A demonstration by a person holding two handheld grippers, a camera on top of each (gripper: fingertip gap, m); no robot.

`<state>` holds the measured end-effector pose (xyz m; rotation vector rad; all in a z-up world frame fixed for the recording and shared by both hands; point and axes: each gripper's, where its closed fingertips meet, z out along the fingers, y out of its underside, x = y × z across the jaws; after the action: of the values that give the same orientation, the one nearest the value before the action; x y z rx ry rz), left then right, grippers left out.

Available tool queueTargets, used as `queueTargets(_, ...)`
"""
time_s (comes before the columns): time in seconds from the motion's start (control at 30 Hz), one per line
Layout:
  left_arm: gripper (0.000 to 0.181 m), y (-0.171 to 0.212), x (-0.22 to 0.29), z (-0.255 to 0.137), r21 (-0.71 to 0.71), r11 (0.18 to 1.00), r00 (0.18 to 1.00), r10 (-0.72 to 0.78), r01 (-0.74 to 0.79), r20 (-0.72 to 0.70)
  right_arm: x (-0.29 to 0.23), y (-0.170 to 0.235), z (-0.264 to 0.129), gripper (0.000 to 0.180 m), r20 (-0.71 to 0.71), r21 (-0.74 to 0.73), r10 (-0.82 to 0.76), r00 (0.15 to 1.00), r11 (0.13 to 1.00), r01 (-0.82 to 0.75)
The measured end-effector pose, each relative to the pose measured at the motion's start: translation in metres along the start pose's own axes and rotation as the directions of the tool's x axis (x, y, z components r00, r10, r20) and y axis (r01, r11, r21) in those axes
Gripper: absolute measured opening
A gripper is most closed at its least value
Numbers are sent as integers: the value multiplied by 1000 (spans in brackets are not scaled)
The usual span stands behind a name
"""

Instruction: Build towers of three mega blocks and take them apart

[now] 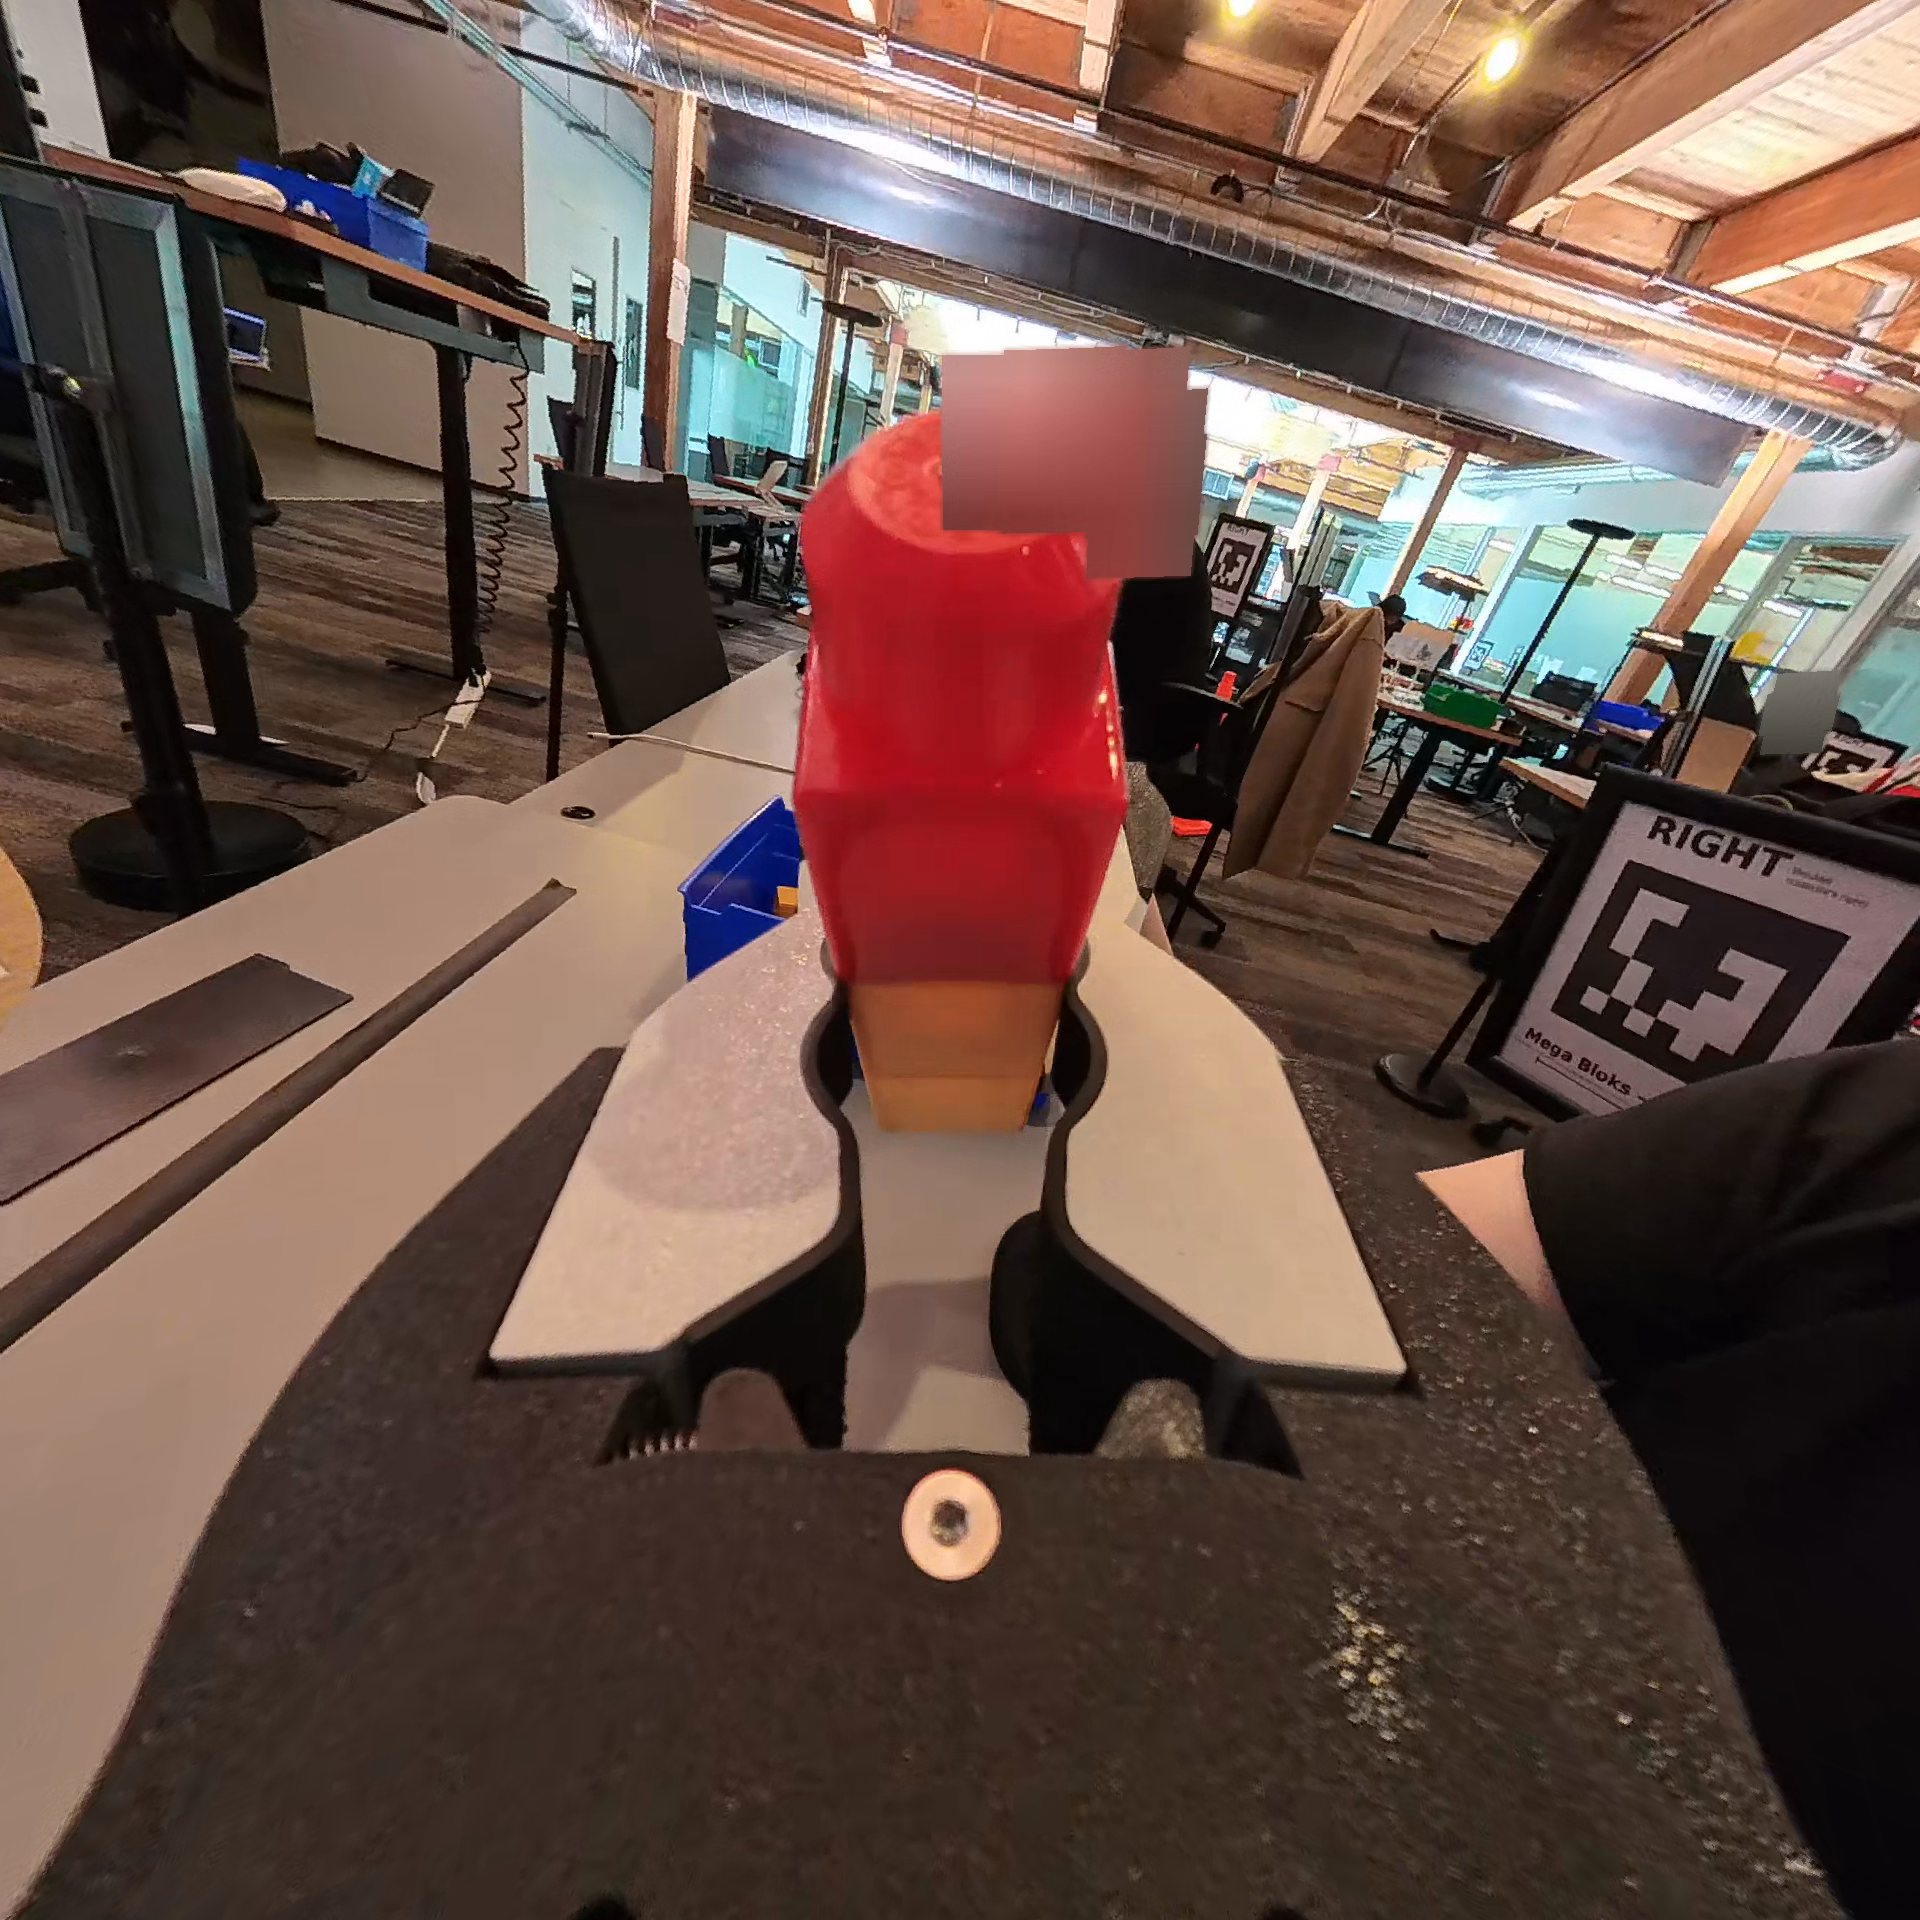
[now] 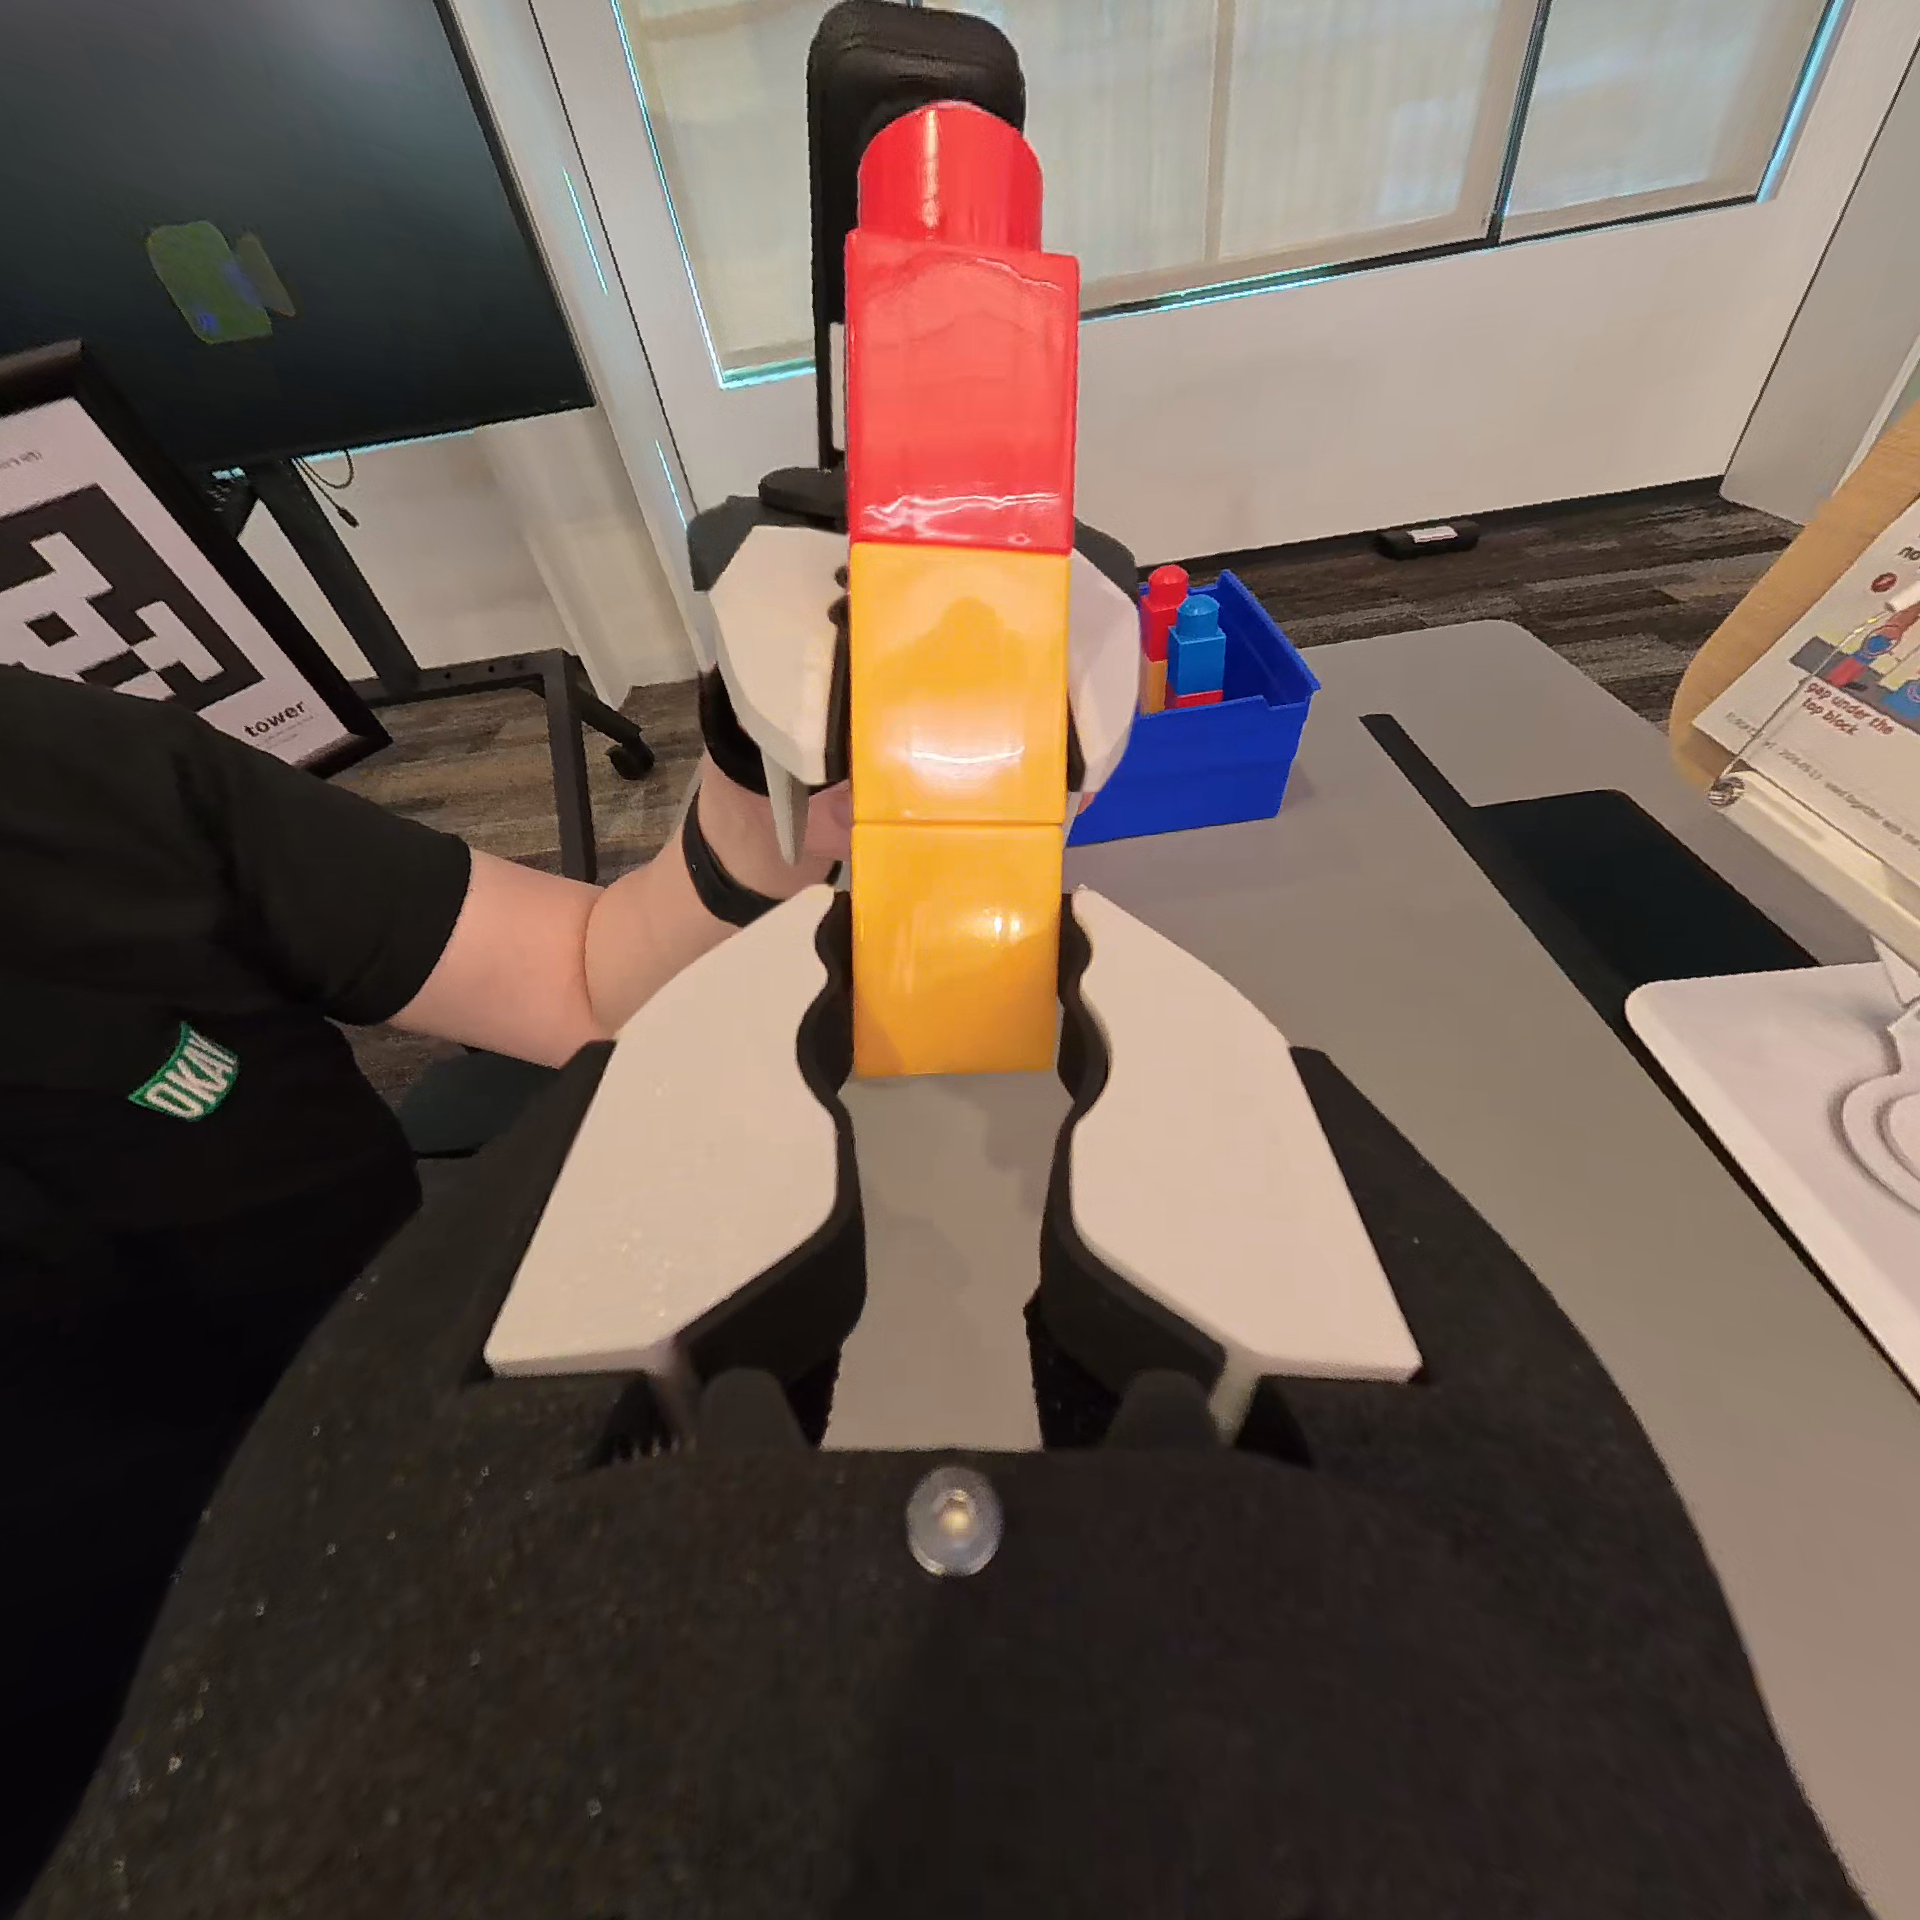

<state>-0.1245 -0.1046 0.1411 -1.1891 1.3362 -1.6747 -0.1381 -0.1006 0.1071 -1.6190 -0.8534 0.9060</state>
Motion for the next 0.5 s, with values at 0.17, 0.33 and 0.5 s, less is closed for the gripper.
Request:
queueTargets(0.17, 35, -43, -8, -39, 241, 970, 999, -25, 13, 47, 8, 25, 1, 36, -23, -141, 6, 1000, 990, -9)
queueTargets(0.33, 35, -50, -15, -81, 190, 981, 994, 21, -42, 110, 9, 4, -17, 36, 28, 14, 93, 995, 996, -93)
queueTargets(0.5, 35, -49, -5, -78, 167, 983, 995, 58, -70, 76, -40, -57, -105, 36, 350, 397, 75, 934, 891, -221)
